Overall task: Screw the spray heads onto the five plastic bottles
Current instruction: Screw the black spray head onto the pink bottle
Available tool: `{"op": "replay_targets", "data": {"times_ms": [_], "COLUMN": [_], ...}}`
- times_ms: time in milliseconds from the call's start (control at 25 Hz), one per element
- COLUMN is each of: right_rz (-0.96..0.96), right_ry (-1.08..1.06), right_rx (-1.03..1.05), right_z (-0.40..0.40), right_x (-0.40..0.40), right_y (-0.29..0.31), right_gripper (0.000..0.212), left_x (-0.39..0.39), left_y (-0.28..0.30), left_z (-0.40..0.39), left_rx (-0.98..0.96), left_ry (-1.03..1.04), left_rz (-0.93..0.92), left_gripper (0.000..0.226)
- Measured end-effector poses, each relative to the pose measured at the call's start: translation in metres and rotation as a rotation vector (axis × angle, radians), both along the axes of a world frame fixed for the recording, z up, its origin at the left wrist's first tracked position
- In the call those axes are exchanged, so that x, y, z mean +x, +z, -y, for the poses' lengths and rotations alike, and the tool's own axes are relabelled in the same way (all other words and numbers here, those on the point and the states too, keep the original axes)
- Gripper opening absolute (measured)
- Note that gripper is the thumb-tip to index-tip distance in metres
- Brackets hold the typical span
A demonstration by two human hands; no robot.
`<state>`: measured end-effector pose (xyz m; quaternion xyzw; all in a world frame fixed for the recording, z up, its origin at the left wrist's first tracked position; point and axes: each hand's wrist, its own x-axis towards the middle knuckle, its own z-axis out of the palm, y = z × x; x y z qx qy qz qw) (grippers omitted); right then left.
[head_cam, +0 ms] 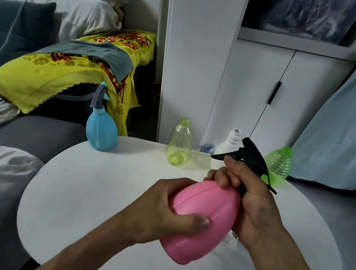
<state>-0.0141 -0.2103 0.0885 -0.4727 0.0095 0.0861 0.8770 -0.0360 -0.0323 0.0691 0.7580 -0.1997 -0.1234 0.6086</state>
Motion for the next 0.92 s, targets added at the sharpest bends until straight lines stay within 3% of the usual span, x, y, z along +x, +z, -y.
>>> {"op": "replay_targets", "data": {"times_ms": [120,280,560,920], "right_rz": [0.04,0.128,0.095,0.104], "right_ry": [-0.022,0.028,-0.103,-0.204], "right_rx": [-0.049,-0.137,-0.162,-0.205], "right_z": [0.001,0.001,-0.005,-0.002], "right_x": [-0.002,-0.005,-0.003,0.001], "right_y": [0.0,-0.003,-0.004,-0.009], "right_gripper": [0.04,0.041,0.039,0.036], "left_x": [0.002,0.01,0.006,0.006], "left_y": [-0.006,-0.01,-0.019,-0.027], "left_z": [-0.001,-0.01,0.001,0.008], "left_rx": [0.004,0.056,0.049,0.058], "left_ry": [-0.039,-0.232,-0.069,-0.033], "left_rz": [0.004,-0.237,-0.039,0.029], "left_gripper": [0.063,0.071,0.073,0.075]}}
